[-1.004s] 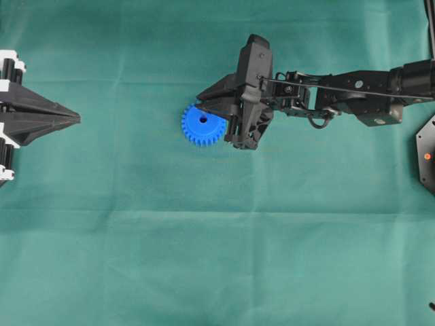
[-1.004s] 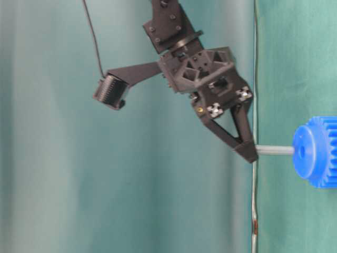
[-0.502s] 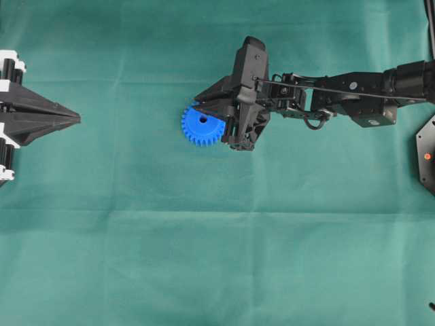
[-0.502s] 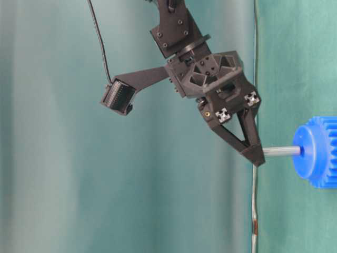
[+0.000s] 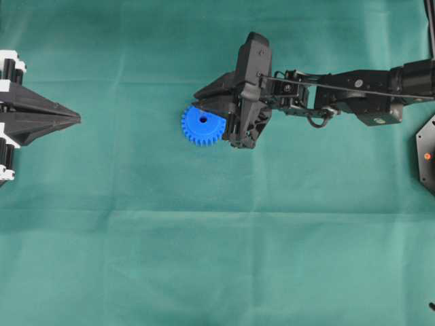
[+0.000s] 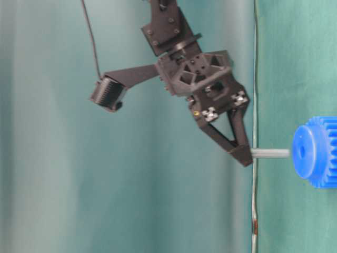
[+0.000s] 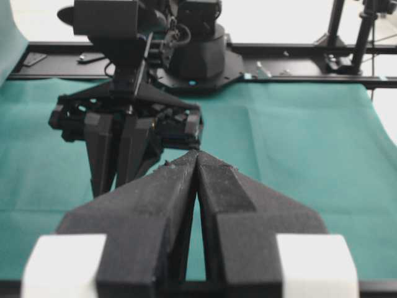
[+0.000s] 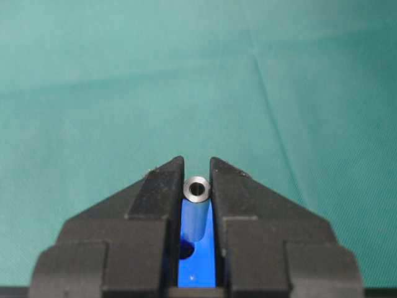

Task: Insert the shaft placed at a random location into the center hole of the medium gear at another random location.
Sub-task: 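Align the held shaft above the blue gear's center hole, then lower the right gripper to push the shaft into the gear hole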

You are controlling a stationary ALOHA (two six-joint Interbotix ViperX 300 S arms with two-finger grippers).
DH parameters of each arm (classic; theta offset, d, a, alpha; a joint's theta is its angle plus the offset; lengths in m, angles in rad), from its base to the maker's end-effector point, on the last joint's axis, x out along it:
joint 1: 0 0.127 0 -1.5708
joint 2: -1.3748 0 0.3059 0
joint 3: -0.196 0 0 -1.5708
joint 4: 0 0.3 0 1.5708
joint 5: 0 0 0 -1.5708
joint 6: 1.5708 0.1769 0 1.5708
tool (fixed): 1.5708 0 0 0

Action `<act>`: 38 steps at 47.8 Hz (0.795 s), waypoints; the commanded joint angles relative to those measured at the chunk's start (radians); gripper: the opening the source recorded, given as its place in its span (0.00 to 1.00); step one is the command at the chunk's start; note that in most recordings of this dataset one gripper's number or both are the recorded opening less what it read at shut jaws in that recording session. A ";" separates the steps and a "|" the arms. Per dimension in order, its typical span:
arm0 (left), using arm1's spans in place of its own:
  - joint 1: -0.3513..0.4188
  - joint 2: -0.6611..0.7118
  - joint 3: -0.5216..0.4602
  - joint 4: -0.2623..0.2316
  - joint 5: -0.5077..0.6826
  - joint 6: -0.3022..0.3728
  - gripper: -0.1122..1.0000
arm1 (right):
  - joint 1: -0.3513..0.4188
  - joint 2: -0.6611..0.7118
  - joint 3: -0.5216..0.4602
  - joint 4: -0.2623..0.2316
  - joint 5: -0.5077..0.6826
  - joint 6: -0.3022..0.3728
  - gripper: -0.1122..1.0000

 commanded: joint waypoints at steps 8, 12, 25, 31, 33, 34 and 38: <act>-0.002 0.008 -0.023 0.002 -0.006 -0.002 0.10 | 0.015 -0.032 -0.012 0.003 0.003 0.009 0.21; -0.002 0.008 -0.023 0.002 -0.005 0.000 0.10 | 0.020 -0.025 -0.012 0.003 0.003 0.009 0.21; -0.002 0.008 -0.023 0.002 -0.005 -0.002 0.10 | 0.020 0.014 -0.012 0.002 0.003 0.011 0.21; -0.002 0.008 -0.023 0.002 -0.005 -0.002 0.10 | 0.017 0.023 -0.009 0.003 0.002 0.011 0.21; -0.002 0.008 -0.023 0.002 -0.005 -0.002 0.10 | 0.017 0.023 -0.009 0.003 0.000 0.011 0.21; -0.002 0.008 -0.023 0.002 -0.005 -0.002 0.10 | 0.017 0.023 -0.009 0.002 -0.002 0.011 0.21; -0.002 0.008 -0.023 0.002 -0.005 -0.002 0.10 | 0.015 0.025 -0.009 0.003 -0.002 0.011 0.21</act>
